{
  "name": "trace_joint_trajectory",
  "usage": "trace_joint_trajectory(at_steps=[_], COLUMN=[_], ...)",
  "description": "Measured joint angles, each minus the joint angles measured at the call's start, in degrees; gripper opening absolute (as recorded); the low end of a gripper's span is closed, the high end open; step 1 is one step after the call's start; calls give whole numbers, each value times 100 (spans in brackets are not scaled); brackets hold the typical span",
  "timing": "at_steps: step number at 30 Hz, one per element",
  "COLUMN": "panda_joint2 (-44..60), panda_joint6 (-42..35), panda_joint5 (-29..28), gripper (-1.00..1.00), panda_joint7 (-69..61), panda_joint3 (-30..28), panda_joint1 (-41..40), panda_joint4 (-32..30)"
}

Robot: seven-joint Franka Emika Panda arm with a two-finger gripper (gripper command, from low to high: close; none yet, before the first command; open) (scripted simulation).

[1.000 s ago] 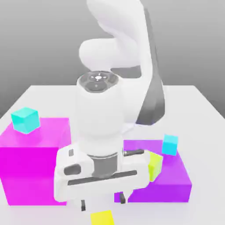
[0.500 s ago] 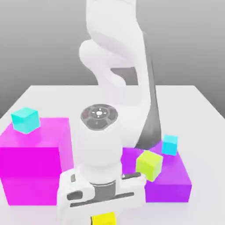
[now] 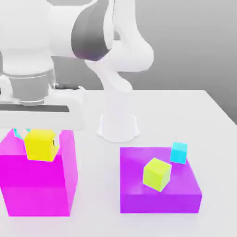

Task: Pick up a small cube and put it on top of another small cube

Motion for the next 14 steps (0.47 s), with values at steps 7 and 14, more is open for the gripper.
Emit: trace_joint_trajectory(at_steps=[7, 14], panda_joint2=[-1163, -919], panda_joint6=[-858, -125], panda_joint5=[-366, -389], gripper=[-100, 100], panda_joint7=[219, 198], panda_joint3=[-271, -379], panda_joint1=[-668, -711], panda_joint4=[-287, -780])
